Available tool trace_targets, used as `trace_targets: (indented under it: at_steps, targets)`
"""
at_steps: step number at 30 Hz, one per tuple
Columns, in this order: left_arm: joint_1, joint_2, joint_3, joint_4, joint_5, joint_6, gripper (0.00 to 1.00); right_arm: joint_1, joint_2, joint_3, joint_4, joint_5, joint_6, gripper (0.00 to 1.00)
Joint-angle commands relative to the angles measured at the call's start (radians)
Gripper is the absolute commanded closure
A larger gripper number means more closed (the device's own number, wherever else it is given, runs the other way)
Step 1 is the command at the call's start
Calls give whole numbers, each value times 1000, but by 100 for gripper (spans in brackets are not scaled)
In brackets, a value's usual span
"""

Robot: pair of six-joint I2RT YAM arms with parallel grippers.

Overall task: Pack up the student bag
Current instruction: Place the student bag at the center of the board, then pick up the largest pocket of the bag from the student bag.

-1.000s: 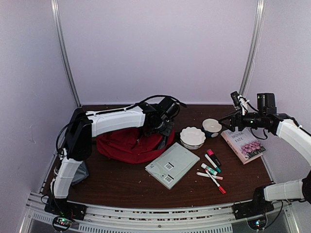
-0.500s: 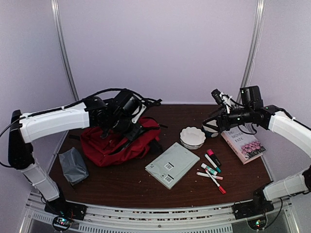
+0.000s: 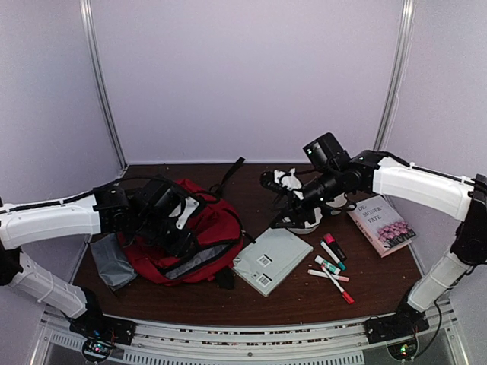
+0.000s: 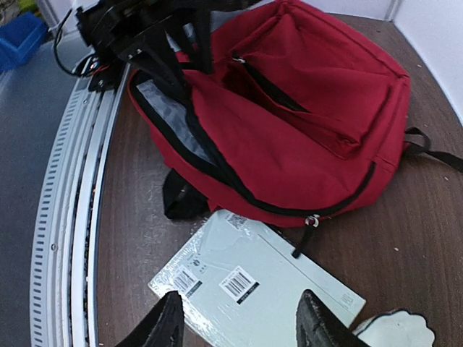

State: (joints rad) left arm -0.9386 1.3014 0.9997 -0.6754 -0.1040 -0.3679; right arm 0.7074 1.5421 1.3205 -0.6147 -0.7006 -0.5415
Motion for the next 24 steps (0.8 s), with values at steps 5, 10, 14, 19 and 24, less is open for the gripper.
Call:
trace_targets:
  at_steps: [5, 10, 14, 19, 24]
  targets:
    - [42, -336, -11, -129, -198, -274, 14, 178, 4, -18, -44, 99, -88, 47]
    - [276, -468, -46, -284, -251, -401, 12, 246, 80, 42, -39, 201, -119, 42]
    - [442, -450, -69, -291, -220, -393, 12, 280, 203, 171, -44, 227, -90, 40]
    - [640, -339, -93, -204, -131, -307, 13, 294, 344, 313, -64, 203, -75, 39]
    - [783, -179, -77, -92, -45, -249, 13, 309, 450, 415, -80, 220, -66, 37]
